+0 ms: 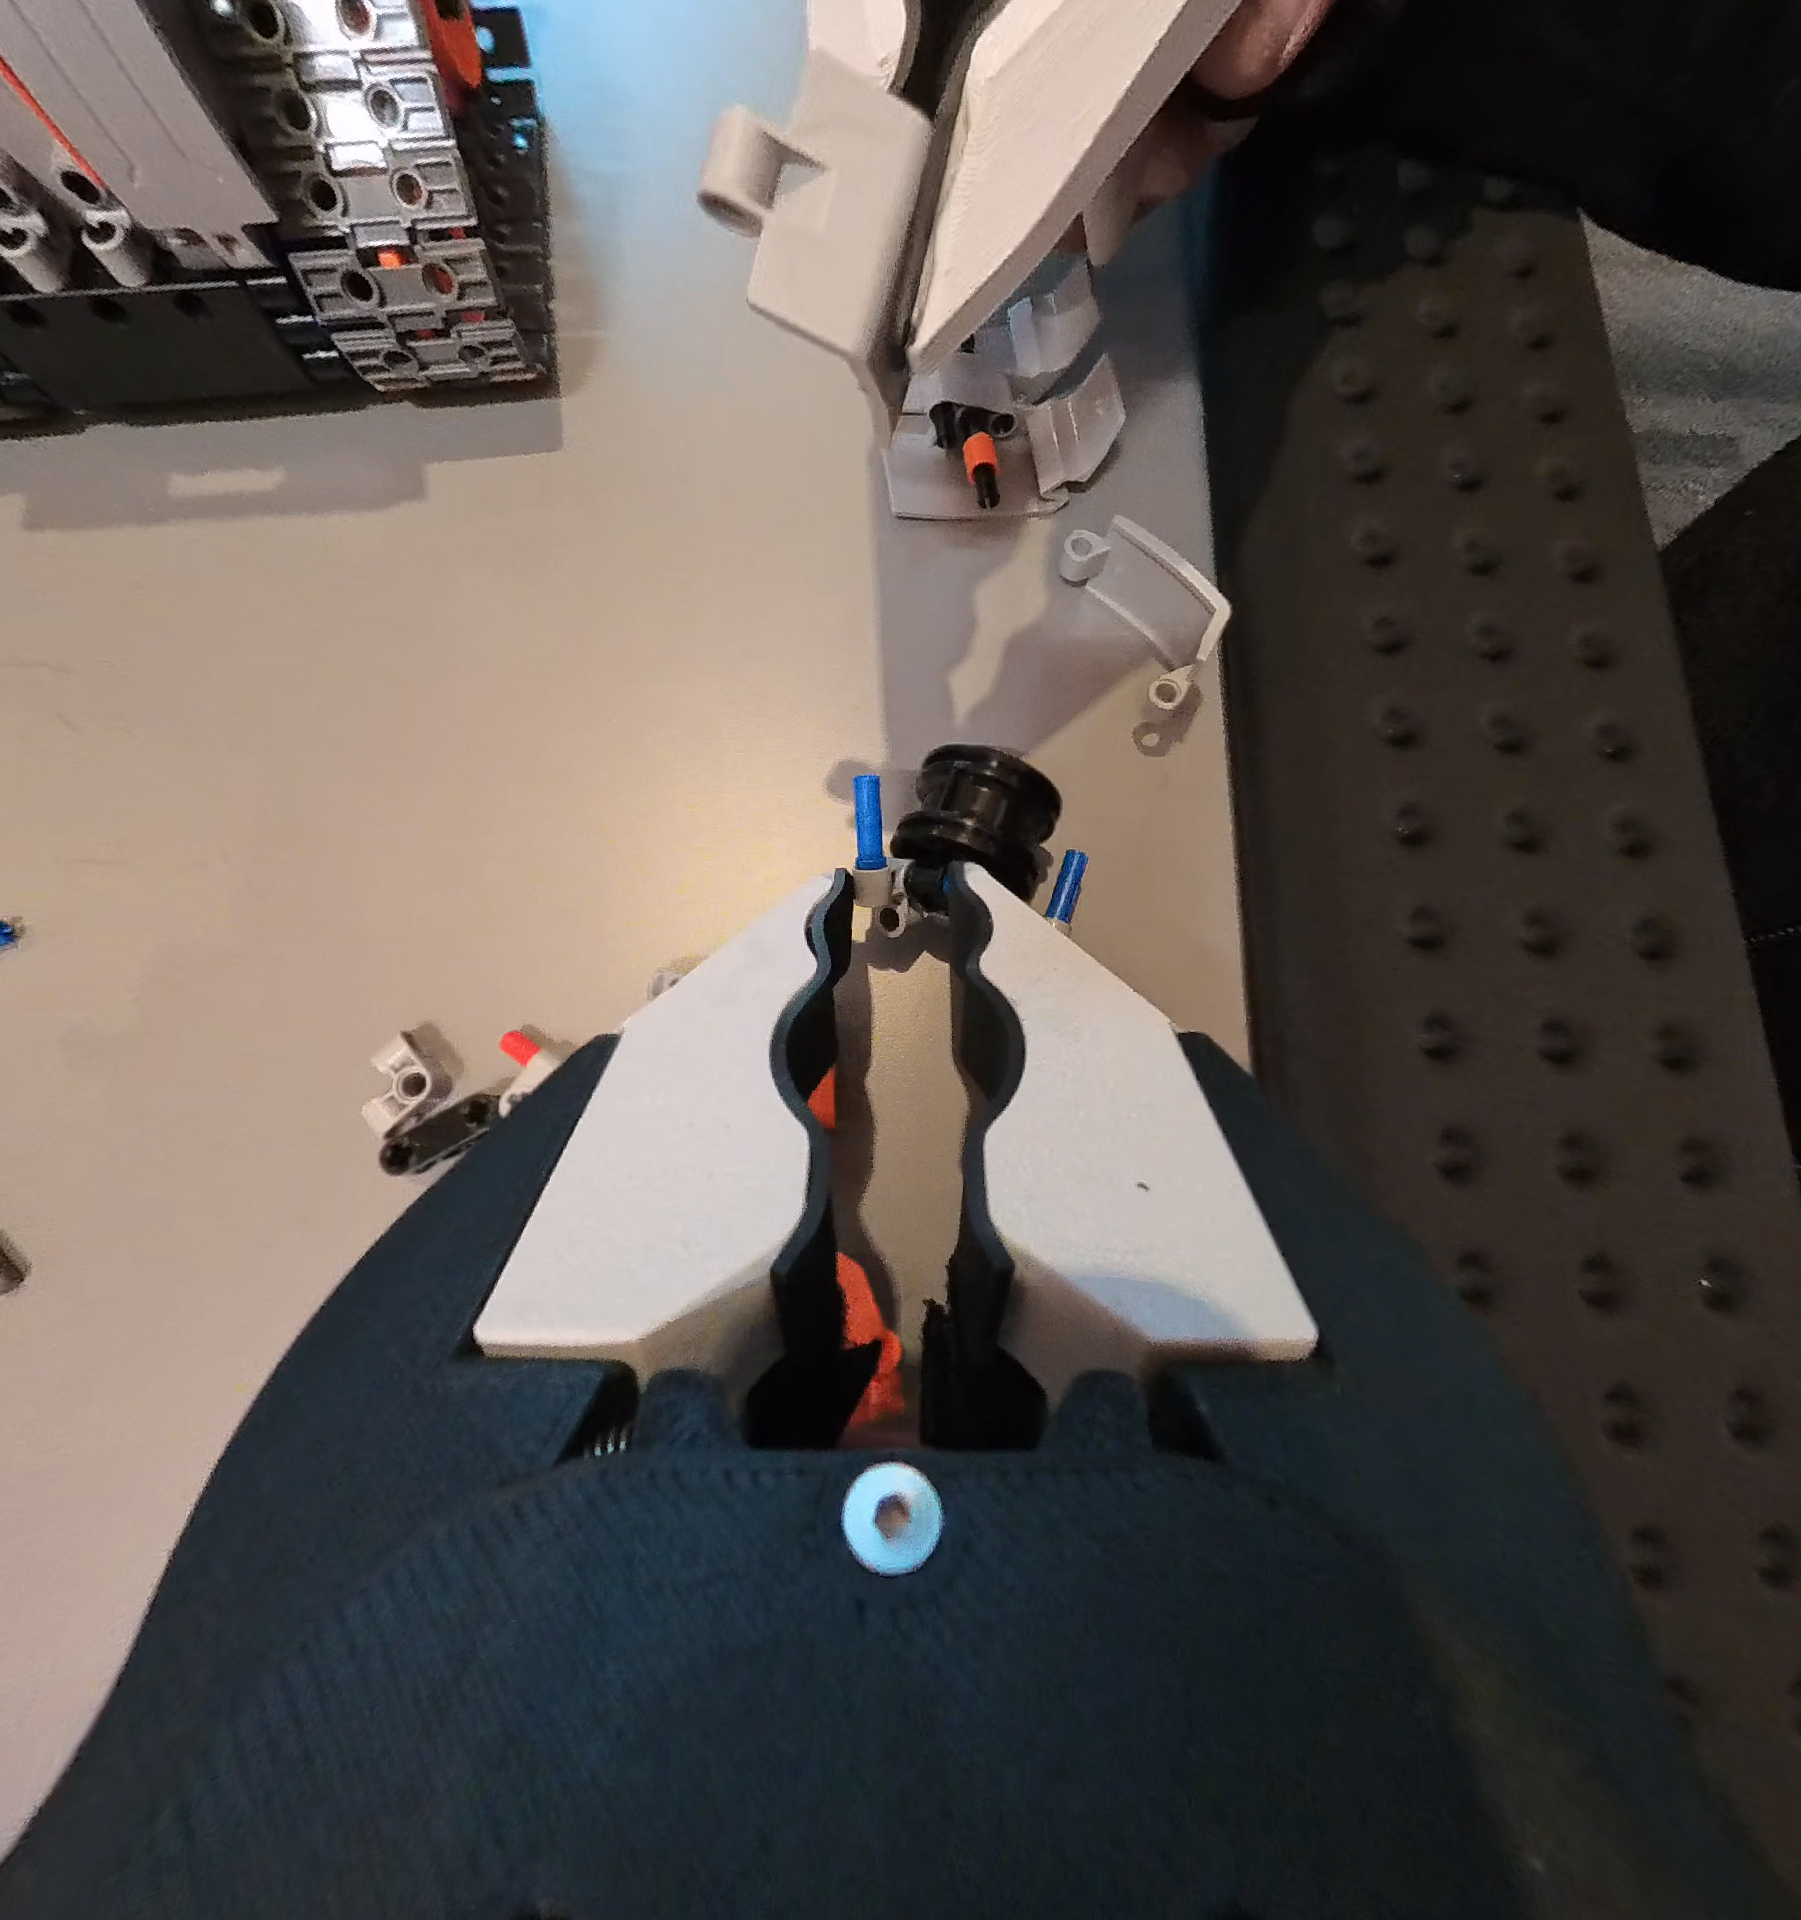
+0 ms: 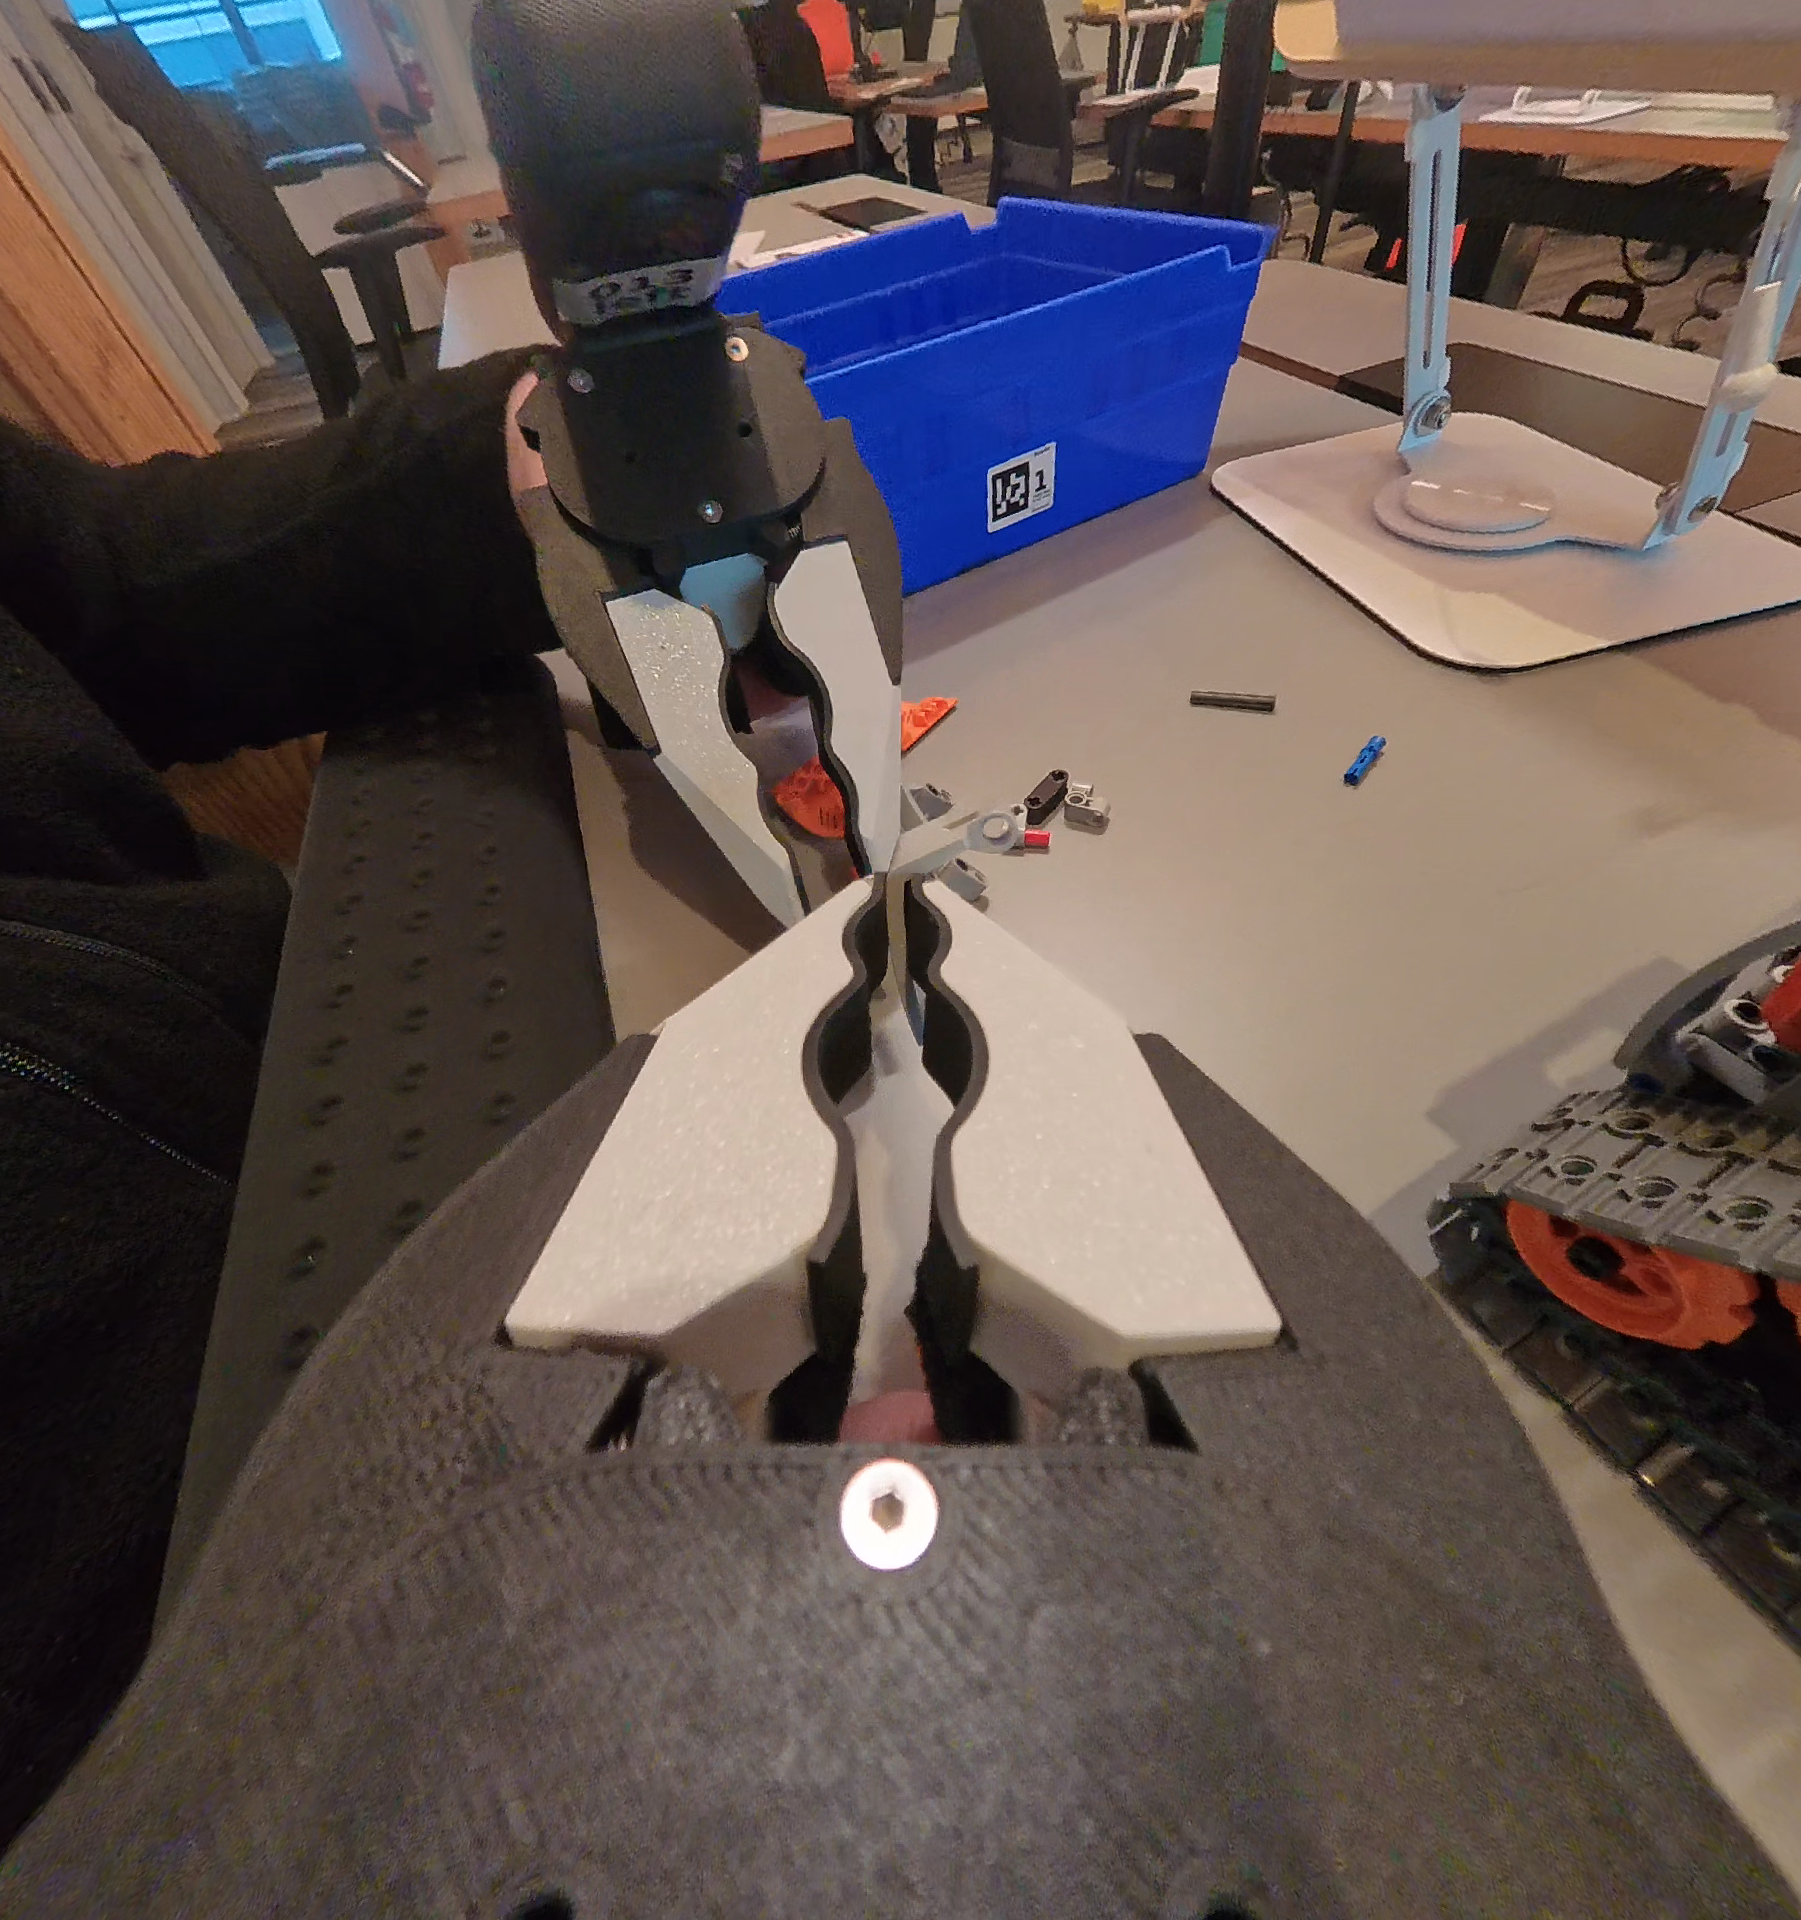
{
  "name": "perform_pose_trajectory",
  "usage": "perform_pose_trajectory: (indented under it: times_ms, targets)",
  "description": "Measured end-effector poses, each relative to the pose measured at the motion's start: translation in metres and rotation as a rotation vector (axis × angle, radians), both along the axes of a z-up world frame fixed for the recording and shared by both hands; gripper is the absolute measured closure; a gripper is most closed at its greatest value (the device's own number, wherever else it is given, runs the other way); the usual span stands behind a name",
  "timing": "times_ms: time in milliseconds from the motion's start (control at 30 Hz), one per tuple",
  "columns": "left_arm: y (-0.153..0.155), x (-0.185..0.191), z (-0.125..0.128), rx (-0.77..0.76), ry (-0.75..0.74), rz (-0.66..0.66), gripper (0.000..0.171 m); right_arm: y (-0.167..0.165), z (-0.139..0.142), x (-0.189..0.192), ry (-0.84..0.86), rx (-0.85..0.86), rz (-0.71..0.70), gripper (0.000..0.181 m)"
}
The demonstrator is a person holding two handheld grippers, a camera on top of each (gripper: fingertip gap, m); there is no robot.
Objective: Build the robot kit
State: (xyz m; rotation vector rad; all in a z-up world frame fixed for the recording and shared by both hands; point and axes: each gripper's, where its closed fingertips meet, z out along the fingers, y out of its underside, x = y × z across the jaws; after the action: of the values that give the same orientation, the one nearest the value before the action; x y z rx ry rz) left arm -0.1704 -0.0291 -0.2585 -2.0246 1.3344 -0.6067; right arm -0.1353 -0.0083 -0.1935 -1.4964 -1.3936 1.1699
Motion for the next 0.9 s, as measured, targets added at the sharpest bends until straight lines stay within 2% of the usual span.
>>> perform_pose_trajectory:
  times_ms: [233,400,633,900]
  targets:
    - [-0.013,-0.003,0.006,0.056,-0.052,0.077,0.157,-0.012,-0.006,-0.003,-0.037,-0.004,0.056,0.181]
    - [-0.003,-0.005,0.013,0.075,-0.093,0.102,0.153,-0.022,-0.010,-0.007,-0.081,0.015,0.087,0.181]
    - [0.001,0.007,0.002,0.014,-0.093,0.064,0.153,-0.023,-0.013,-0.005,-0.080,0.007,0.082,0.181]
    - [-0.007,0.012,-0.003,-0.100,-0.151,0.038,0.166,-0.021,-0.012,-0.003,-0.063,-0.009,0.093,0.181]
